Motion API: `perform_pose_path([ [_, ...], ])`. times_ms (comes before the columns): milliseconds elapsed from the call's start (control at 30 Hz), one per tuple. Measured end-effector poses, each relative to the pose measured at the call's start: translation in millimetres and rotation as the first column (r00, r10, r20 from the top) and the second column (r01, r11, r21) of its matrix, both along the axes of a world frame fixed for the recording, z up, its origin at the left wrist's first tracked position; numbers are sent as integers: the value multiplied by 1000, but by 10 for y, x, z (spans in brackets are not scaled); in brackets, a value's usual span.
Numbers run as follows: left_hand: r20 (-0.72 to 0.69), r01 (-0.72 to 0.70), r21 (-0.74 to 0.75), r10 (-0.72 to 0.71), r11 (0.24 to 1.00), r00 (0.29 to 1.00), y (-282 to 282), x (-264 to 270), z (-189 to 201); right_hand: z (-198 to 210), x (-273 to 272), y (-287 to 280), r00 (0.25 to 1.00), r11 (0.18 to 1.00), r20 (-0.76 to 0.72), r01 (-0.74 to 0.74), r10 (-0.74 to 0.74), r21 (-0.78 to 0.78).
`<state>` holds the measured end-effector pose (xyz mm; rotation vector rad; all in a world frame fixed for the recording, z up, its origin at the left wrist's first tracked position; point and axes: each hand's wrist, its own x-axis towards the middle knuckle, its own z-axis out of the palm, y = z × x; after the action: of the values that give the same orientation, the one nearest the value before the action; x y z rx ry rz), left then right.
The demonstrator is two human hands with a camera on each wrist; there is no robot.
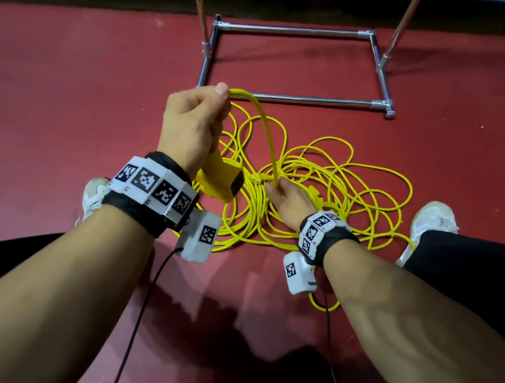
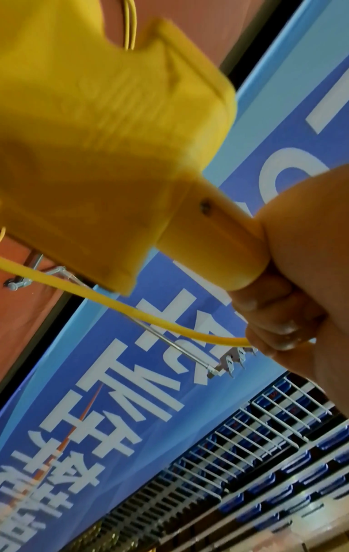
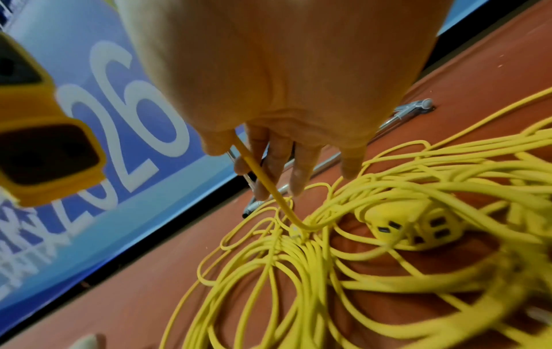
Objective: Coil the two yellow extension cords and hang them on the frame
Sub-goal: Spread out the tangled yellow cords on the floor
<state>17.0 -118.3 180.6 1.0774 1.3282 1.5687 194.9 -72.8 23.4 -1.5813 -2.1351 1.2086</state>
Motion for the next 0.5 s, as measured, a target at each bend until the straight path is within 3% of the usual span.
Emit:
perform_pose_path([
  [100, -7, -71, 7, 71, 997, 997, -2, -58, -68, -7, 50, -37, 999, 999, -15, 38, -39, -33],
  [233, -59, -105, -6, 105, 994, 993, 0, -91, -123, 162, 30, -11, 947, 973, -224, 230, -230, -27],
  [300, -58, -121, -35, 119, 992, 991, 0, -103, -117, 296, 29, 39, 928, 959, -252, 283, -275, -6],
  [400, -131, -77, -28, 73, 997, 989, -3, -94, -155, 505, 30, 120, 964, 959, -166, 232, -206, 161],
  [500, -337, -11, -55, -9, 998, 941, 10, -85, -300, 621, -61, 129, 990, 902, -128, 115, -67, 417],
])
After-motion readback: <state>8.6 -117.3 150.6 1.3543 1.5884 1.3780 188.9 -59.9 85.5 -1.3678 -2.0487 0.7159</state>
